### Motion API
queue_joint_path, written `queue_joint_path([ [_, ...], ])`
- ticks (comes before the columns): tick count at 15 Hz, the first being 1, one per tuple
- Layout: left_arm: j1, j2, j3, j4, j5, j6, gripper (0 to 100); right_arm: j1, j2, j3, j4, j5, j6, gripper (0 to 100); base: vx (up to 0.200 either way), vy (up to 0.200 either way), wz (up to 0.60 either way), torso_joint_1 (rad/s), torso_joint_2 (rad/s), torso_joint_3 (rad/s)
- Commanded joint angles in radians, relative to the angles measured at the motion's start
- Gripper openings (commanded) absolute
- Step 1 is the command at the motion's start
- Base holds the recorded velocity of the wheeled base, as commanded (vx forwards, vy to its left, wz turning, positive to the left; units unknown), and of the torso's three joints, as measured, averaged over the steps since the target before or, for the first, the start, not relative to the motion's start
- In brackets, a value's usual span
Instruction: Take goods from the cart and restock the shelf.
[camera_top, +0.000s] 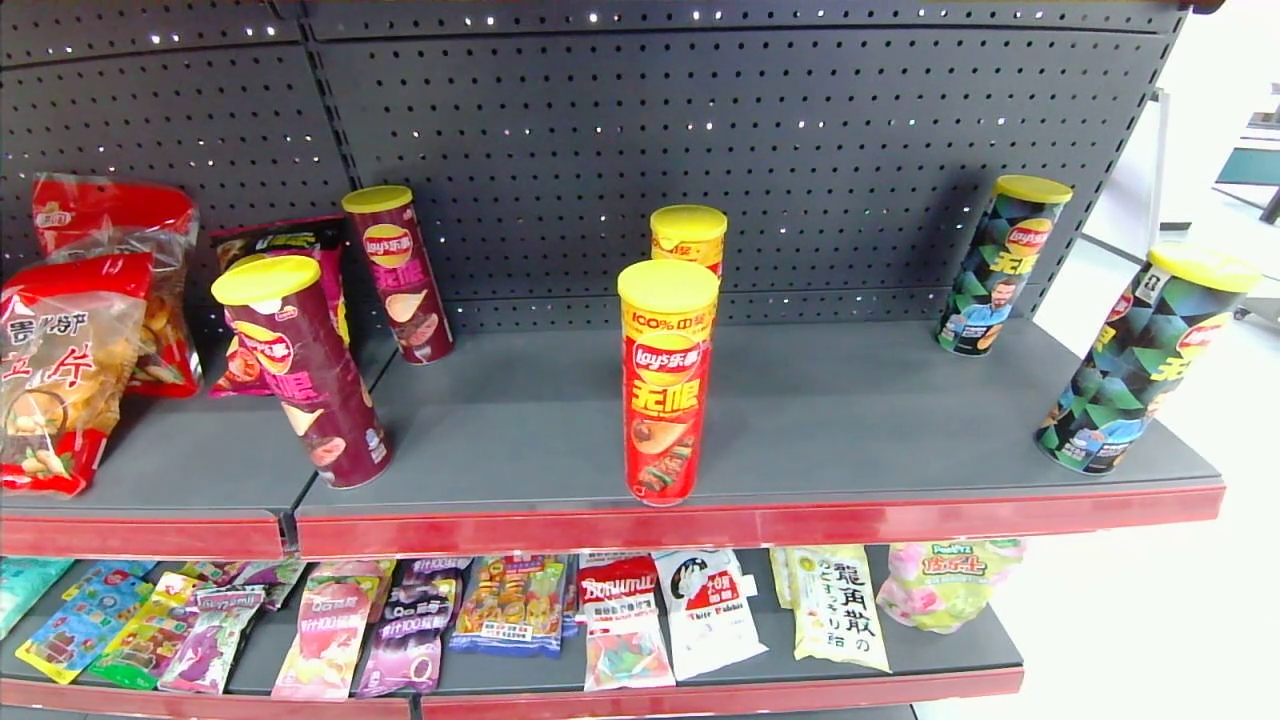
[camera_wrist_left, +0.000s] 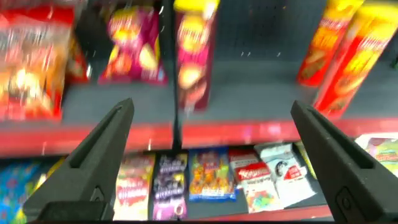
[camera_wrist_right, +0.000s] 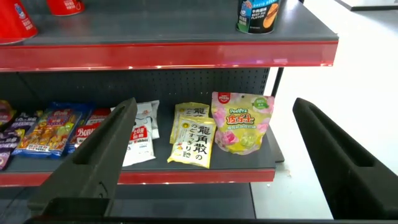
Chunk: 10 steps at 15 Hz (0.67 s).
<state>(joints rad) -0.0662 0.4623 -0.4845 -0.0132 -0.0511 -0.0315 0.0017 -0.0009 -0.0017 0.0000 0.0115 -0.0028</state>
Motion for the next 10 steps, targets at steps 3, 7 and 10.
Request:
queue_joint_path([
  [3,-0.3,0.662,-0.414,0.006,-0.047,0.096,100,0.0,0.002,0.0,0.0,0.001,0.0,100,0.0,0.0,0.0,0.0,0.0,0.0],
  [7,-0.385,0.829,-0.441,-0.002,-0.052,0.097,100,0.001,0.002,0.0,0.0,-0.001,0.0,100,0.0,0.0,0.0,0.0,0.0,0.0],
  [10,-0.411,0.949,-0.491,-0.002,-0.05,0.097,100,0.001,0.002,0.0,0.0,-0.001,0.0,100,0.0,0.0,0.0,0.0,0.0,0.0],
])
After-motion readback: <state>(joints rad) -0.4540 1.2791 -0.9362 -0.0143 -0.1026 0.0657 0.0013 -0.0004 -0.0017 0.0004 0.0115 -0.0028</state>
